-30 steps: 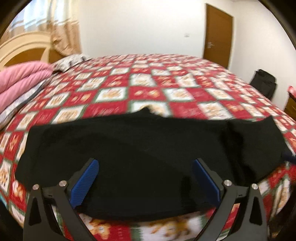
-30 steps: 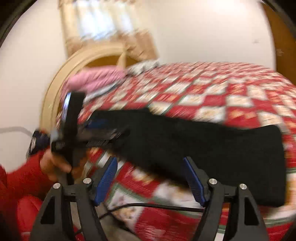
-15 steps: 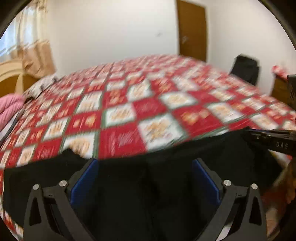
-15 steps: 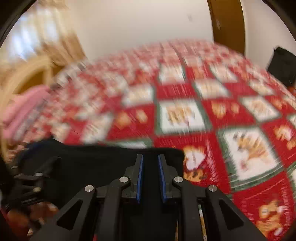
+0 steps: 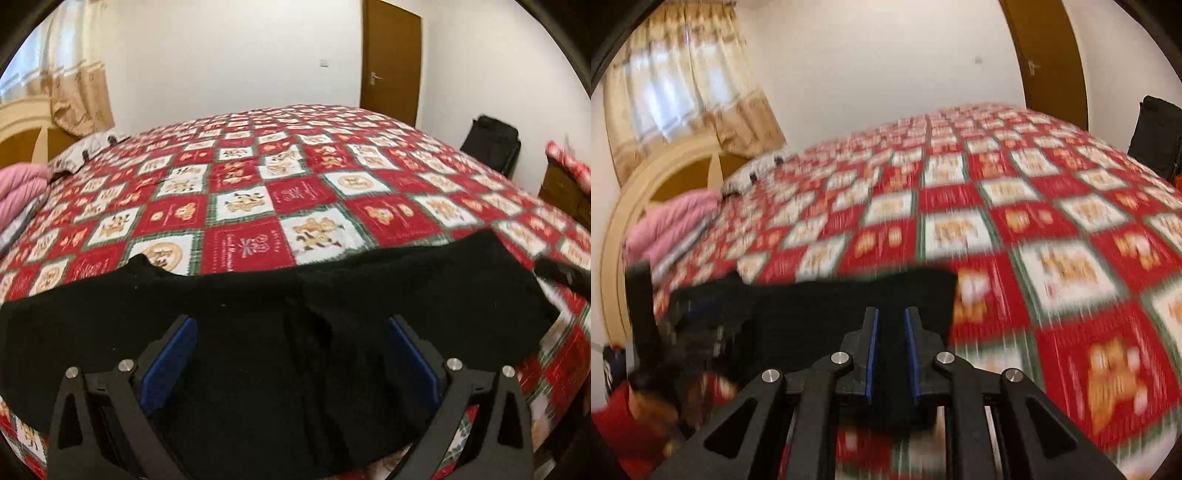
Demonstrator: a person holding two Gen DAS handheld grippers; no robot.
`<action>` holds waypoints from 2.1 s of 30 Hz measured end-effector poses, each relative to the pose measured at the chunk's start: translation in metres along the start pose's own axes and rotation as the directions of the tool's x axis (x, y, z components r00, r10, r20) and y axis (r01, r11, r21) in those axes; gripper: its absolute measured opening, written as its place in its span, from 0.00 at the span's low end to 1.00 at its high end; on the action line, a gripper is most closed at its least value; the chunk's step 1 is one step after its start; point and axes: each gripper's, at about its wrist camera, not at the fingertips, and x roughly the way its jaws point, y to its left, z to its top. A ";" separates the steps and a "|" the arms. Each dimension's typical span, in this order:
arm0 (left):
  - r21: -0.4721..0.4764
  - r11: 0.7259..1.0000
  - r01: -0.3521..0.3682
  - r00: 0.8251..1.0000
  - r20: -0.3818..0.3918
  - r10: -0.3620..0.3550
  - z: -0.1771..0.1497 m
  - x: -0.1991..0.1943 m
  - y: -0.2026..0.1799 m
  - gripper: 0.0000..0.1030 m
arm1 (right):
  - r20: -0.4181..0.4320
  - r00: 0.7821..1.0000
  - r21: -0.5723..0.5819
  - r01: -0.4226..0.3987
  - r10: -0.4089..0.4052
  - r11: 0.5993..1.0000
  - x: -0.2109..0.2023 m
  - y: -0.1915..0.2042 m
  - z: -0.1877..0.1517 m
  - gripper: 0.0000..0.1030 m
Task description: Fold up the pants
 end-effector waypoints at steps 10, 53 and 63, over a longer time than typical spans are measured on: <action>-0.013 1.000 -0.012 1.000 -0.027 0.012 -0.009 -0.006 0.024 1.00 | -0.010 0.998 0.033 0.065 -0.065 0.997 -0.004 0.003 -0.021 0.15; -0.777 0.607 -0.167 0.948 0.043 0.316 -0.127 -0.069 0.302 0.67 | -0.144 0.942 -0.027 -0.309 0.302 0.951 0.111 0.179 -0.054 0.16; -0.741 0.666 -0.087 0.961 0.112 0.251 -0.119 -0.073 0.298 0.26 | -0.146 0.939 -0.011 -0.315 0.310 0.949 0.111 0.178 -0.054 0.16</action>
